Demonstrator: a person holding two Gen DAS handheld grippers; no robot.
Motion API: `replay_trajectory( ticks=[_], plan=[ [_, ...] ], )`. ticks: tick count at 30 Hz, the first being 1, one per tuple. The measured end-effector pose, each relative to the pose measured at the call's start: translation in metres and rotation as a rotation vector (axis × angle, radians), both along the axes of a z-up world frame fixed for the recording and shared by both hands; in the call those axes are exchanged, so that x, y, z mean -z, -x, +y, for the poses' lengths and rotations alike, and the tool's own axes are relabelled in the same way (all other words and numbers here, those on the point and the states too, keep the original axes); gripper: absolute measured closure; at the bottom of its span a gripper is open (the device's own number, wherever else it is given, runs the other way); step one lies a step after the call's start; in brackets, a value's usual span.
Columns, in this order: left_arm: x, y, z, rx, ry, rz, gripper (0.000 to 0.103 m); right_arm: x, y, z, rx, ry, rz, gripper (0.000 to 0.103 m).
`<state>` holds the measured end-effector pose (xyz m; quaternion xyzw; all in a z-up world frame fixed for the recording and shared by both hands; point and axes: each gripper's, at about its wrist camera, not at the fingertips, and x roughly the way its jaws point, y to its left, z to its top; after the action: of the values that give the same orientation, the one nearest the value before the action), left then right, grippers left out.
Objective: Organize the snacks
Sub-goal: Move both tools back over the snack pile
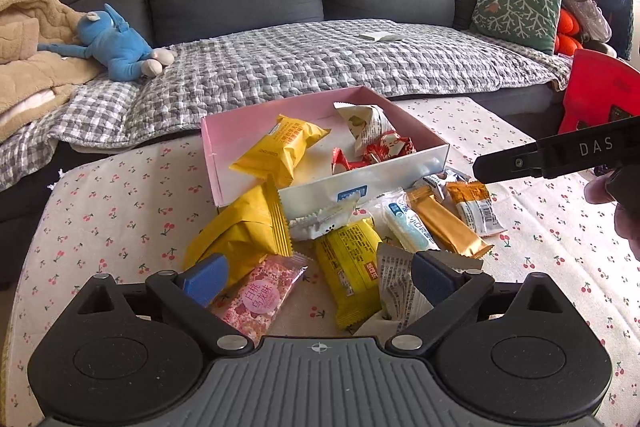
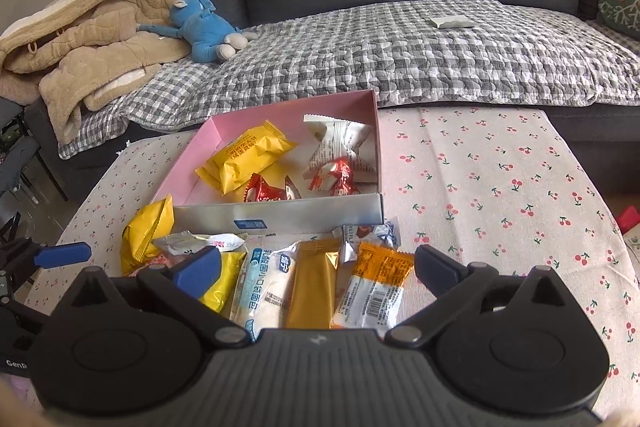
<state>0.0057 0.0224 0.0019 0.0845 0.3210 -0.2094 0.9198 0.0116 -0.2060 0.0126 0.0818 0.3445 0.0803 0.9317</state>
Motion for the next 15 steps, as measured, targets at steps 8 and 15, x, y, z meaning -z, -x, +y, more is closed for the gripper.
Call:
replay_trajectory(
  ticks=[8,15],
  plan=[
    [0.021,0.023,0.000,0.042,-0.030,-0.030,0.004,0.016,0.021,0.009,-0.044,0.065,-0.006,0.000],
    [0.035,0.024,0.004,0.076,-0.009,0.045,0.004,0.031,0.037,0.029,-0.166,0.108,0.023,0.000]
  ],
)
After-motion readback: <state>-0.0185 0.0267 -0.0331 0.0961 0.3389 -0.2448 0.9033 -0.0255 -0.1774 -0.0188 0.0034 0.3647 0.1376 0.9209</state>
